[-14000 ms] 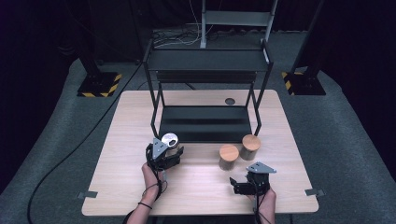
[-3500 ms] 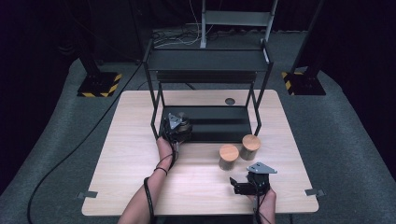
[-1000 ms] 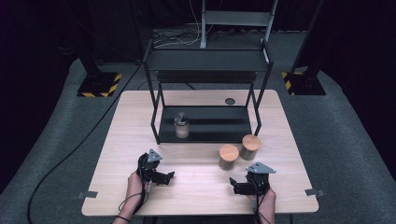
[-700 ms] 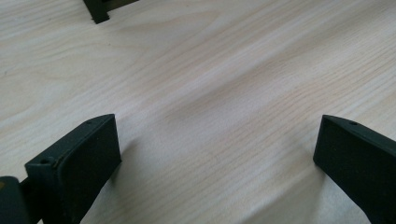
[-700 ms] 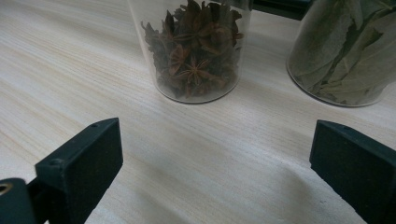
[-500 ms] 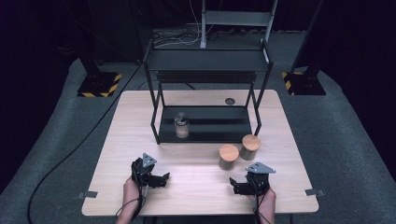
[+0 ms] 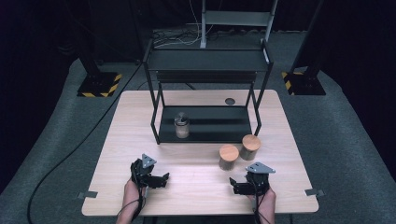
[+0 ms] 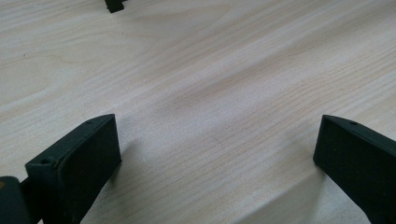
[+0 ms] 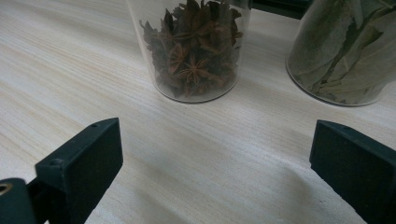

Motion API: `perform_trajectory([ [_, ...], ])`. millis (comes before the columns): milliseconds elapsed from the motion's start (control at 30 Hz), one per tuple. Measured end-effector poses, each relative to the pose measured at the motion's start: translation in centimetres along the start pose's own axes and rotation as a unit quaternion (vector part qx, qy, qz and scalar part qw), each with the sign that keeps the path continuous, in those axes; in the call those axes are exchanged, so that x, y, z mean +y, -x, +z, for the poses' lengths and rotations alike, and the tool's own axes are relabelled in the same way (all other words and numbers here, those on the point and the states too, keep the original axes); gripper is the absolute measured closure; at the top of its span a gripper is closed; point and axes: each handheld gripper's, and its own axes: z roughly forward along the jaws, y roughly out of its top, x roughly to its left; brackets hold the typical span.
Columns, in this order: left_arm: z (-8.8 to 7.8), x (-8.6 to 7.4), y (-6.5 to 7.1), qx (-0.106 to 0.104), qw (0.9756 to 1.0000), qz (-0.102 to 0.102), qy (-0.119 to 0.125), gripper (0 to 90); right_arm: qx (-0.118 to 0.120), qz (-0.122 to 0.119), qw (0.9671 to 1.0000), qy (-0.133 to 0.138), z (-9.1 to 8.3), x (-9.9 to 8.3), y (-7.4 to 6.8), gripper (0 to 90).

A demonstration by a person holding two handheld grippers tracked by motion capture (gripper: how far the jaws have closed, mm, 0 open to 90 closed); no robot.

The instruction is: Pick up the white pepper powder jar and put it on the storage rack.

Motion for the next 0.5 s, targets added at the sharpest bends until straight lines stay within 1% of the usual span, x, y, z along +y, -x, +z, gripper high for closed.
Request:
perform_trajectory([
  [500, -0.01, -0.01, 0.0, 0.0, 1.0, 0.0, 0.0, 0.2, 0.0, 0.002, 1.0, -0.001, 0.02, 0.01, 0.04, 1.8],
])
